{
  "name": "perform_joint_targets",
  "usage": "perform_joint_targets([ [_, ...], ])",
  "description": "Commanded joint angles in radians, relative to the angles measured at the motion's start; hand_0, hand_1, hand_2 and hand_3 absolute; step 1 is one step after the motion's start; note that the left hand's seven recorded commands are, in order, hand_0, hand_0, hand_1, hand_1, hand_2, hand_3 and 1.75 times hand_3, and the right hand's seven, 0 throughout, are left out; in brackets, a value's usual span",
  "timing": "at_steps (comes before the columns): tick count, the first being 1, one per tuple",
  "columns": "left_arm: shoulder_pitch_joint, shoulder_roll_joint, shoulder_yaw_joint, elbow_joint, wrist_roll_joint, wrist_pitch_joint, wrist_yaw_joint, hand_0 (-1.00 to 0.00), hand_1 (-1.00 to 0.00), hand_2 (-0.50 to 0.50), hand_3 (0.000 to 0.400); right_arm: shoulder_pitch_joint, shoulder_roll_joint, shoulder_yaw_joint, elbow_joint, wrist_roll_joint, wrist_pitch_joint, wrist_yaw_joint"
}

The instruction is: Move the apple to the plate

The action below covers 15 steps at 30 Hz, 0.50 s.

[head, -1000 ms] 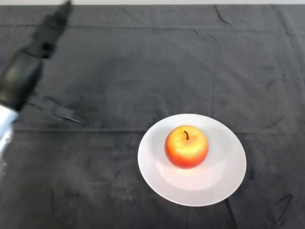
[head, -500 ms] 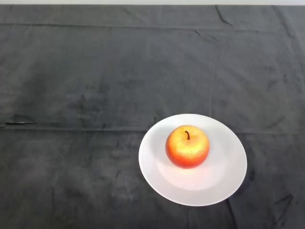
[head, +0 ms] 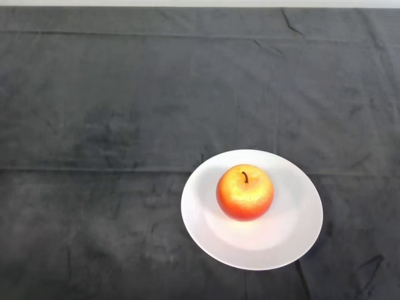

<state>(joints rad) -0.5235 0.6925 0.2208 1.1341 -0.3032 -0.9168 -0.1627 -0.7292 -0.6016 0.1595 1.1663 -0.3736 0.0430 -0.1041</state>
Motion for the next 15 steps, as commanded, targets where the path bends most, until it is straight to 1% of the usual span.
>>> perform_joint_targets([
  [1,0.029,0.074,0.03,0.038,-0.028,-0.017,0.018,0.0,0.0,0.0,0.0,0.001,-0.004,-0.0084,-0.001,0.0057,0.005,0.0026],
  [8,0.066,0.092,0.081,0.06,-0.036,-0.025,0.045,0.0,0.0,0.0,0.0,0.0,-0.004,-0.008,0.003,0.0053,0.003,0.0021],
  [15,0.095,0.107,0.125,0.075,-0.045,-0.014,0.072,0.0,0.0,0.0,0.0,-0.001,-0.004,-0.0076,0.005,0.005,0.002,0.0016],
])
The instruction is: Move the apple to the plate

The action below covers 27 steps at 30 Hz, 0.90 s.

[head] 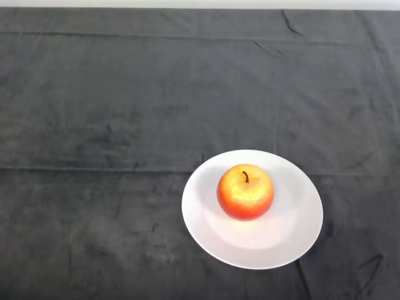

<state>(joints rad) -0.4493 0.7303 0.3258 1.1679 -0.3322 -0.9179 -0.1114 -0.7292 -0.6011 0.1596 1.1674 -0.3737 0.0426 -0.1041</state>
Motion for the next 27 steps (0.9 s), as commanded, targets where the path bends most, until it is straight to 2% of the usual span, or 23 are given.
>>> perform_joint_targets([
  [1,0.022,0.069,0.024,0.043,-0.016,-0.011,0.025,0.0,0.0,0.0,0.0,-0.002,-0.005,-0.0077,0.005,0.0051,0.002,0.0015],
  [11,0.01,0.064,0.048,0.046,0.002,0.011,0.078,0.0,0.0,0.0,0.0,-0.003,-0.005,-0.0074,0.007,0.0049,0.0,0.001],
  [27,-0.019,0.047,0.039,0.027,0.066,0.011,0.12,0.0,0.0,0.0,0.0,-0.003,-0.004,-0.0071,0.009,0.0049,-0.001,0.0004],
])
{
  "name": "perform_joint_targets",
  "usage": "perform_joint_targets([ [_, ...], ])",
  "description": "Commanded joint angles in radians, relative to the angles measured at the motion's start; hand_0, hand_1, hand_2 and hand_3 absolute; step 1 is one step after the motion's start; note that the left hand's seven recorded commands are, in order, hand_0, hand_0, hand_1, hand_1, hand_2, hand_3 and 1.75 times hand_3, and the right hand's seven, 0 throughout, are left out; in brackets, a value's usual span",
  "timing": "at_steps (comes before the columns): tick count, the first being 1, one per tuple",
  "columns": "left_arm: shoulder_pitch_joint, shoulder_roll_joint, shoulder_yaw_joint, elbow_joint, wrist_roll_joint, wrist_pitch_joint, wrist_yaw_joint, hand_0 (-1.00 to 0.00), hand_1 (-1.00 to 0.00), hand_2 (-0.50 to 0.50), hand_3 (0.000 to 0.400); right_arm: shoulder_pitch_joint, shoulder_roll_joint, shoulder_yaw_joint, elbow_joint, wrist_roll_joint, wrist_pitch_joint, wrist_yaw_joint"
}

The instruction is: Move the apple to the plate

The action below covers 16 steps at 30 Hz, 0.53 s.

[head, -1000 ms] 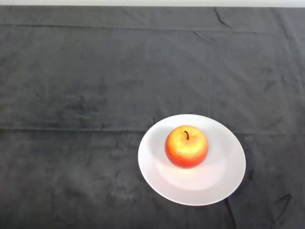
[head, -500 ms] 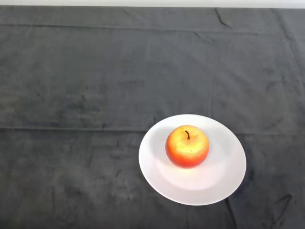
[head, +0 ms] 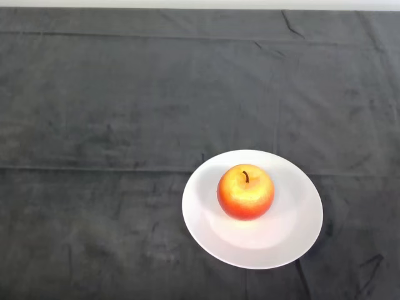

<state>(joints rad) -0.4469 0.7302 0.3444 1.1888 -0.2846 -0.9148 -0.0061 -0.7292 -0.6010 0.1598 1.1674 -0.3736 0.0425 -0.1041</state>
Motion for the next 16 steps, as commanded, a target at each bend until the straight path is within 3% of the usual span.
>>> perform_joint_targets([
  [1,-0.021,0.047,0.021,0.005,0.02,0.007,0.014,0.0,0.0,0.0,0.0,-0.003,-0.004,-0.0072,0.009,0.0049,-0.001,0.0004],
  [16,0.004,0.05,0.06,-0.006,0.01,-0.022,-0.023,0.0,0.0,0.0,0.0,-0.004,-0.005,-0.007,0.01,0.005,-0.001,0.0002],
])
